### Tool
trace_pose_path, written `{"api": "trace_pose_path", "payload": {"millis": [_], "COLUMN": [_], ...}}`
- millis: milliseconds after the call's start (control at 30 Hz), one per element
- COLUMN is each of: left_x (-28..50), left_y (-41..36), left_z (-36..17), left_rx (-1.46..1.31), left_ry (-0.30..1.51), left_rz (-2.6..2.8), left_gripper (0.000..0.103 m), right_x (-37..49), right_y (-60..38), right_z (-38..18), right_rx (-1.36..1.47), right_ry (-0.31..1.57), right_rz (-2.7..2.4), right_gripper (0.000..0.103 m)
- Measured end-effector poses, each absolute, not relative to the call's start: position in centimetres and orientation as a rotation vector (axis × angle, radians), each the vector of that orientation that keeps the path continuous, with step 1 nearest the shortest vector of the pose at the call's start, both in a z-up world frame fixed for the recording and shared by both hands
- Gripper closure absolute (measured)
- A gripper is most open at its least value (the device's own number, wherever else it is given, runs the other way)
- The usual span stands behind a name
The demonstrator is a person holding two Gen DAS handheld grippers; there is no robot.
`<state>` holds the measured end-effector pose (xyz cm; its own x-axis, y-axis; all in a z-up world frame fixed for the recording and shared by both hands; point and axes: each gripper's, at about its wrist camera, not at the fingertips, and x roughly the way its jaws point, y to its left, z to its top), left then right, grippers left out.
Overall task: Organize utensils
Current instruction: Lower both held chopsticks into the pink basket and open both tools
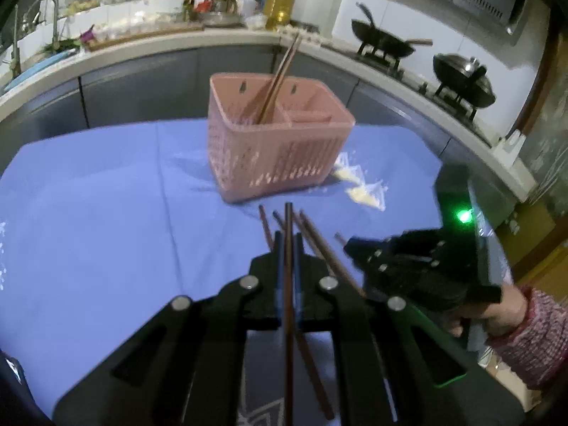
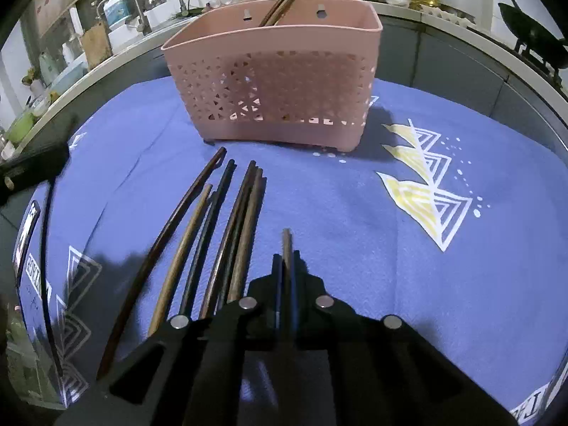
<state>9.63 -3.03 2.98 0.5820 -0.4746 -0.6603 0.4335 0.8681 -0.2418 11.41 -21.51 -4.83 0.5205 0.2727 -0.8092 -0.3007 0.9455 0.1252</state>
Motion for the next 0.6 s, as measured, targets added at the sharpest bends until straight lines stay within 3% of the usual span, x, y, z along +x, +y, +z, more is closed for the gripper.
{"api": "trace_pose_path", "payload": {"millis": [100, 333, 600], "left_x": [9.1, 9.0, 12.3], "left_y": [-2.8, -2.5, -3.5], "left_z": [5.1, 12.7, 21.2], "left_rx": [-0.071, -0.107, -0.082], "left_ry": [0.731, 0.546, 0.365], "left_rz": [-0.547, -0.573, -0.530], "left_gripper": [0.099, 0.099, 0.099], "right_x": [10.6, 8.1, 11.4], "right_y": [-22.7, -24.7, -24.8], "right_z": [-2.6, 7.0, 15.3], "right_rx": [0.080, 0.207, 0.245], "right_ry": [0.902, 0.557, 0.298], "right_rz": [0.392, 0.485, 0.475], "right_gripper": [0.099, 0.099, 0.099]}}
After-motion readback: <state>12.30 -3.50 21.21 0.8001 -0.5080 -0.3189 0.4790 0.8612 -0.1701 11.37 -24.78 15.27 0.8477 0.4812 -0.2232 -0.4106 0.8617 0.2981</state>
